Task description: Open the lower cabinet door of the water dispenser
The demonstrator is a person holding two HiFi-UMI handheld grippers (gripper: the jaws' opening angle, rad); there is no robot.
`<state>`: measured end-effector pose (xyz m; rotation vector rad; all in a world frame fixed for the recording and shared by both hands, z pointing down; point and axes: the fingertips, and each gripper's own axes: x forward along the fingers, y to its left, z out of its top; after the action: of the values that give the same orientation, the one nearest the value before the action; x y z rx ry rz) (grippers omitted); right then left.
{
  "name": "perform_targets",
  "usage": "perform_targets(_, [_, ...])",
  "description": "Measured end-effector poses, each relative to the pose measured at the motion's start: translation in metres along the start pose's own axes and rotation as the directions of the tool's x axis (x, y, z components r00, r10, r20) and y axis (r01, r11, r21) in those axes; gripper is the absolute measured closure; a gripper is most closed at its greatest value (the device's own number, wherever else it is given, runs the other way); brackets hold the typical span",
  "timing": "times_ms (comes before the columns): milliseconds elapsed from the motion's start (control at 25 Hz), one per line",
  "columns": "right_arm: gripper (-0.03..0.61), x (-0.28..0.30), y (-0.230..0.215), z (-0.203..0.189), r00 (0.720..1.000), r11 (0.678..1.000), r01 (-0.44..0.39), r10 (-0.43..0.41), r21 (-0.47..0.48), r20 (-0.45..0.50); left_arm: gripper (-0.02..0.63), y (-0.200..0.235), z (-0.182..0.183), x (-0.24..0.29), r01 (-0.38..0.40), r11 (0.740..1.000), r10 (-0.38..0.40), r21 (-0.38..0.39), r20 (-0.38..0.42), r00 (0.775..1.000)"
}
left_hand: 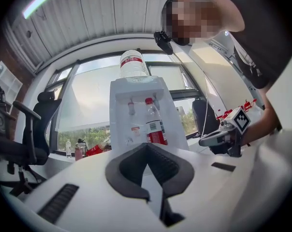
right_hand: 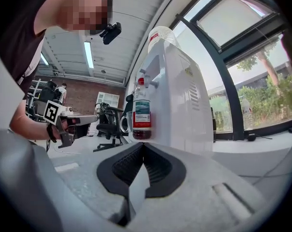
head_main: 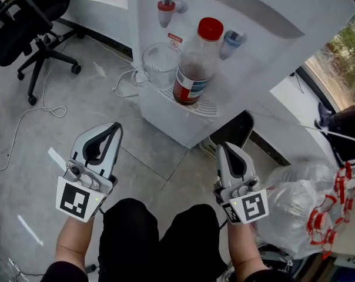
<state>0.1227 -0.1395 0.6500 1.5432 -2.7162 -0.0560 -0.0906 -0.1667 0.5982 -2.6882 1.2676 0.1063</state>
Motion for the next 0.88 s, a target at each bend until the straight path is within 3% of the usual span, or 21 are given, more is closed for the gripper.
perform_targets(160, [0.574,0.004,-0.011,-0.017,1.0,1.0,0.02,-0.02,-0.019,-0.005,0.606,-0.001,-0.012,-0.001,-0.012,1.0,0.012,0.009,0.016,1.0])
perform_targets(320, [0.564,0.008,-0.009,-0.023,1.0,1.0,-0.013,0.013,-0.005,-0.012,0.606,-0.005,-0.005,-0.005,-0.011,0.999,0.009,0.033,0.058,0.998])
perform_targets(480, [0.546,0.01,-0.015,-0.024,1.0,1.0,-0.01,0.01,0.001,-0.017,0.606,-0.002,-0.016,-0.016,-0.029,0.999,0.029,0.016,0.001,1.0])
perform_targets(680, [0.445,0.019,-0.018,-0.051,0.996,1.0,-0.029,0.029,0.007,-0.079,0.606,-0.003,-0.024,-0.022,-0.035,0.999,0.035,0.015,0.003,0.999])
perform_targets(760, [0.391,0.023,-0.024,-0.059,0.995,1.0,-0.008,0.01,0.025,-0.097,0.606,-0.004,-0.024,-0.024,-0.031,0.999,0.031,0.015,-0.006,0.999])
perform_targets(880, [0.36,0.03,-0.037,-0.069,0.992,0.999,0.05,-0.049,0.003,-0.117,0.606,0.0,-0.024,-0.027,-0.032,0.999,0.032,0.024,-0.006,0.999])
